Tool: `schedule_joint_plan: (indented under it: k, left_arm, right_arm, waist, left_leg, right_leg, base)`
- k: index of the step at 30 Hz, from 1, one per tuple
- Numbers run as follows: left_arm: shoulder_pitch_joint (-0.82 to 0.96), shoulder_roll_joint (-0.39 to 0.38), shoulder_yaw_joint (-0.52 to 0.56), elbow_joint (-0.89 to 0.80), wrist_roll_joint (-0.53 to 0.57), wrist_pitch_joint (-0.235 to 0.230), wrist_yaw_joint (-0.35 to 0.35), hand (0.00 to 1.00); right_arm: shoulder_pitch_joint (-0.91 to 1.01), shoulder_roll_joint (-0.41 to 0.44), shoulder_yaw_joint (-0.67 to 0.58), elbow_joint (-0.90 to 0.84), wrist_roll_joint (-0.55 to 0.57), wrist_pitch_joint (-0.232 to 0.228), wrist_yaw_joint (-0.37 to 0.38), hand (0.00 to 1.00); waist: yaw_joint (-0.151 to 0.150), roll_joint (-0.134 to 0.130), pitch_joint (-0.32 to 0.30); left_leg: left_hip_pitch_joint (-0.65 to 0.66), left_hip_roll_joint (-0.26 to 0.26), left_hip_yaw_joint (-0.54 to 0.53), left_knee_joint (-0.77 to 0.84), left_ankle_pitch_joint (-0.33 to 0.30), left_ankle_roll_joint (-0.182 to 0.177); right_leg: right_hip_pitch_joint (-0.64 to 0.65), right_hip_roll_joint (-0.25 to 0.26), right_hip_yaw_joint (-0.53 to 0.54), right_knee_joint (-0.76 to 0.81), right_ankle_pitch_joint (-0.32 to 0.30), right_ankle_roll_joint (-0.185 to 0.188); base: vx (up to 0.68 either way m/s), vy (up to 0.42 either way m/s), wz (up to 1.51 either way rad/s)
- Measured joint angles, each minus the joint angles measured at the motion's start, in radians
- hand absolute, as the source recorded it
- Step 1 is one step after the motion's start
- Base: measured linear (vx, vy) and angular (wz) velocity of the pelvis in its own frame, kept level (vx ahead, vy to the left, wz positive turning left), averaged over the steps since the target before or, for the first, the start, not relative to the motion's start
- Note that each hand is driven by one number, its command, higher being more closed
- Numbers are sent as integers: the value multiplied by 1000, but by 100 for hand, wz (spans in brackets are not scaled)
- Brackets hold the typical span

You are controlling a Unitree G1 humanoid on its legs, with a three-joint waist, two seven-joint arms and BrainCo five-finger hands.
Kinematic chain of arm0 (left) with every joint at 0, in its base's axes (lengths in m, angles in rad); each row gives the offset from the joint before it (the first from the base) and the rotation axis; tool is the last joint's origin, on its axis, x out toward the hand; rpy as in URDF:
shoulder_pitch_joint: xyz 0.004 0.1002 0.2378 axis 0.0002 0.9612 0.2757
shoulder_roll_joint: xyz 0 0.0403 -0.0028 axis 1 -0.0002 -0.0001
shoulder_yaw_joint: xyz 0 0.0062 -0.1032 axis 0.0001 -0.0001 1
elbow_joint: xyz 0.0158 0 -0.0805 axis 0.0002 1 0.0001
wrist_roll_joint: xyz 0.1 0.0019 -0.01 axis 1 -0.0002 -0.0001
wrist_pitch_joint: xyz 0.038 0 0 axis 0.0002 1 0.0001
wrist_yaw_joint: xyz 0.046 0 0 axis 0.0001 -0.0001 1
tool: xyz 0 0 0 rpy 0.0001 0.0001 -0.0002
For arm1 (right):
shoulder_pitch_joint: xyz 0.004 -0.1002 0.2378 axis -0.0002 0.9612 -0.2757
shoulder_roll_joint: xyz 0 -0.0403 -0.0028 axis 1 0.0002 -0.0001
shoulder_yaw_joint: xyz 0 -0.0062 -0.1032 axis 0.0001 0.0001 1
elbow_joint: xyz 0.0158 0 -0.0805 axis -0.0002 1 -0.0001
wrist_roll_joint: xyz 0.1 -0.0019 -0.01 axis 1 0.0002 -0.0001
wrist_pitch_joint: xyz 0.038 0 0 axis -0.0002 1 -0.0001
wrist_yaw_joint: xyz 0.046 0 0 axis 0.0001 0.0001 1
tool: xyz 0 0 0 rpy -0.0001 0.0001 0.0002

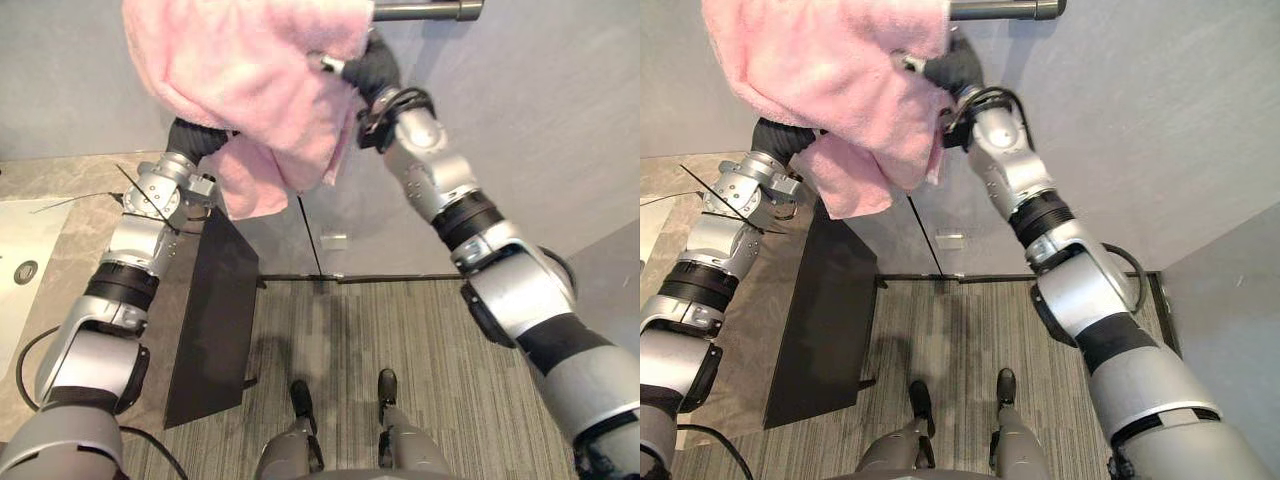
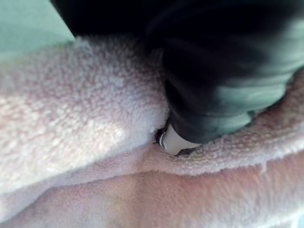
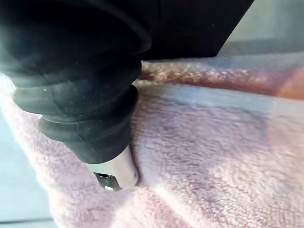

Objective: Organize washtable

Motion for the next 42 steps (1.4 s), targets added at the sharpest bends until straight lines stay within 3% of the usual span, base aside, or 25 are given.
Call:
schedule_joint_plan:
  k: [6,24,25,26,32,35,40,41,42]
  left_arm:
    - [15,0,6,-4,0,-3,-6,100]
    - [46,0,6,-4,0,-8,-5,100]
    - [49,0,6,1,0,-8,-5,0]
    - [50,0,6,5,0,-8,-5,0]
    - [62,0,0,72,-3,10,-12,0]
    - [94,28,-33,82,-3,24,-67,0]
    - [107,206,-263,53,-23,71,-183,0]
    - [117,303,-352,7,-23,94,-243,0]
    - [130,336,-370,-11,-23,100,-263,0]
  right_arm:
    - [0,-67,-4,4,6,4,3,100]
    - [10,-73,32,-39,-18,-15,25,100]
    - [14,-75,41,-45,-18,-20,25,100]
    - [19,-76,45,-54,-18,-21,25,0]
    - [49,-119,81,-73,-10,-36,30,0]
    - [50,-157,132,-73,16,-33,50,0]
    - [54,-183,167,-61,47,-12,69,0]
    - [57,-183,189,-46,49,9,72,0]
    - [59,-184,205,-35,49,14,79,0]
  waist:
    - [-10,10,14]
    - [-16,0,34]
    - [-16,0,34]
    - [-16,0,34]
    - [-14,-1,35]
    - [-16,-2,34]
    - [-17,-2,34]
    - [-20,-2,34]
    - [-22,-2,34]
  left_leg:
    - [2,10,7,-1,0,-1]
    - [10,15,14,-1,0,-1]
    - [10,16,14,-1,0,-1]
    - [10,16,13,-1,0,-1]
    - [10,18,6,-1,0,-1]
    - [15,19,4,-1,0,-1]
    - [24,16,9,-1,0,-1]
    - [28,15,14,-1,0,-1]
    - [30,15,17,-1,0,0]
  right_leg:
    - [-1,4,13,0,1,2]
    - [0,14,25,0,1,1]
    - [1,14,25,0,1,1]
    - [1,14,25,0,1,1]
    - [6,13,17,0,0,1]
    - [11,13,15,0,0,1]
    - [17,13,17,0,0,1]
    - [18,13,24,-1,0,1]
    - [18,13,25,-1,0,1]
  base:
    - [-5,0,-2]
    - [-4,5,-2]
    - [0,0,0]
    - [0,0,0]
    - [-5,8,3]
    - [0,0,1]
    - [0,0,-2]
    - [-4,3,-9]
    - [-8,6,-11]
